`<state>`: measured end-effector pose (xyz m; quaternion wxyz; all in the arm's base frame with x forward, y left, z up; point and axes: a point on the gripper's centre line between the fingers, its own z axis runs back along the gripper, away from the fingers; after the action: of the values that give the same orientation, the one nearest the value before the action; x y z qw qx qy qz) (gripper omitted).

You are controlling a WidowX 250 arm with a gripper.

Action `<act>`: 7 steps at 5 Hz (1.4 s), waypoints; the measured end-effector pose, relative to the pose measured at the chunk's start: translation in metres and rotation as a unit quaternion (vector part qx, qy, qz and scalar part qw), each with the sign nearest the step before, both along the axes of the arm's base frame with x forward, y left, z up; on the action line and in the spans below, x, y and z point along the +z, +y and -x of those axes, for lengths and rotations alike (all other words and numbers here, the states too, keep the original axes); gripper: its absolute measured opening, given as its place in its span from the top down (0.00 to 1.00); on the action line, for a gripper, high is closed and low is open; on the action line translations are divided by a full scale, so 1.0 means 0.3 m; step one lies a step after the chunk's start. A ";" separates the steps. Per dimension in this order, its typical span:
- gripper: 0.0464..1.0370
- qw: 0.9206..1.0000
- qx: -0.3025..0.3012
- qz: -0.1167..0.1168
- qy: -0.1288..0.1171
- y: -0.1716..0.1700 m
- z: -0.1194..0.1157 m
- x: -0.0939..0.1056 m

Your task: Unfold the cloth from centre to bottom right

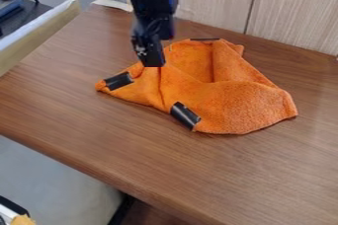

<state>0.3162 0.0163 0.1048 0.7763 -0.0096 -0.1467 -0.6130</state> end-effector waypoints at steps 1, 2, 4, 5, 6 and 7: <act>0.04 0.999 -0.031 0.017 -0.018 -0.037 0.088 -0.027; 0.04 0.998 -0.050 0.017 -0.024 -0.051 0.152 -0.082; 0.04 0.995 -0.101 -0.007 -0.009 -0.132 0.159 -0.159; 0.04 0.992 -0.126 -0.019 0.009 -0.168 0.157 -0.223; 0.09 0.990 -0.138 -0.024 0.024 -0.194 0.147 -0.264; 0.38 0.990 -0.138 -0.029 0.016 -0.195 0.114 -0.271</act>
<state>0.2819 -0.0423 0.0236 0.6863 -0.0168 -0.1135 -0.7182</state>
